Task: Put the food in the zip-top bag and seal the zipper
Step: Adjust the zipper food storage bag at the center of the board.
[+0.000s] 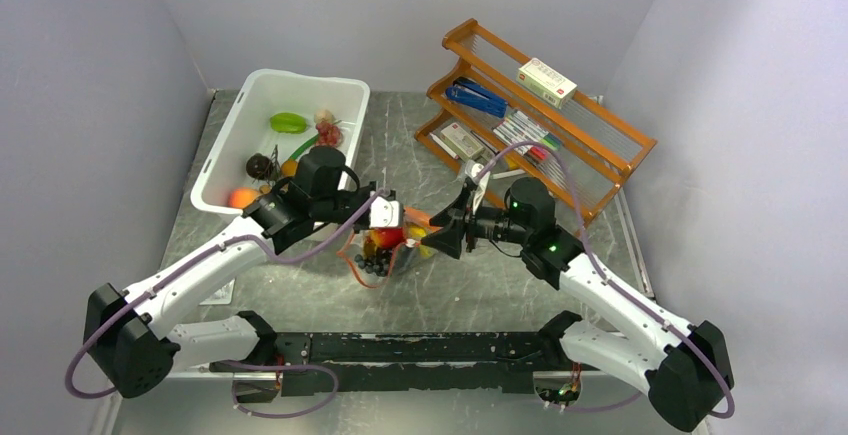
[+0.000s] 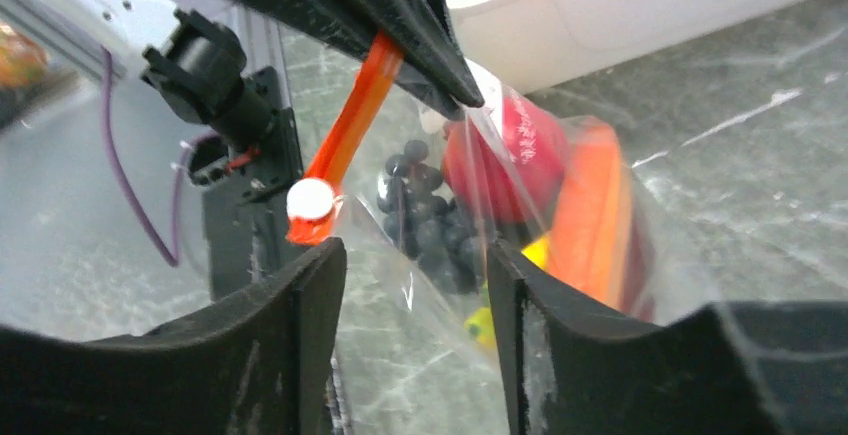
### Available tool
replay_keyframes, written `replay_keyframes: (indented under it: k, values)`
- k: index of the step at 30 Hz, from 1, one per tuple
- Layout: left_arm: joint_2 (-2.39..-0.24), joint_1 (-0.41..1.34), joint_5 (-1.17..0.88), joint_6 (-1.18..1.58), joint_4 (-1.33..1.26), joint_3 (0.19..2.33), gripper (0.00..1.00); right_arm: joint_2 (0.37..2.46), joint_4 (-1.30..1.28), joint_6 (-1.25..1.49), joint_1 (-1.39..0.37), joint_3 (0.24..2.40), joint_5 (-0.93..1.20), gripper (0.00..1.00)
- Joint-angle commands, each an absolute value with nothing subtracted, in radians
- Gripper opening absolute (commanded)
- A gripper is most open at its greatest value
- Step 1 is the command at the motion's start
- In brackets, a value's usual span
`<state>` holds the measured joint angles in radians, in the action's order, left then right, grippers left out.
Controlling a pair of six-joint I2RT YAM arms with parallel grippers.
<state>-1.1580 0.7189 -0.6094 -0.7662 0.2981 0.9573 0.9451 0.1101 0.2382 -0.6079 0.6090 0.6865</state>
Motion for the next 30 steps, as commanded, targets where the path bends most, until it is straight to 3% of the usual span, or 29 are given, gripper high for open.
replay_keyframes:
  k: [1, 10, 20, 30]
  values:
    - [-1.133, 0.669, -0.711, -0.759, 0.211, 0.933, 0.07, 0.947, 0.192, 0.054, -0.605, 0.611, 0.785, 0.6]
    - [-1.156, 0.627, -0.779, -0.734, 0.195, 0.941, 0.07, 0.993, -0.022, -0.274, -0.612, 0.656, 0.814, 0.6]
    - [-1.174, 0.61, -0.797, -0.714, 0.175, 0.94, 0.07, 0.844, 0.39, -0.395, -0.909, 0.418, 0.353, 0.59]
    - [-1.17, 0.606, -0.811, -0.715, 0.177, 0.933, 0.07, 0.878, 0.394, -0.54, -0.918, 0.448, 0.248, 0.59]
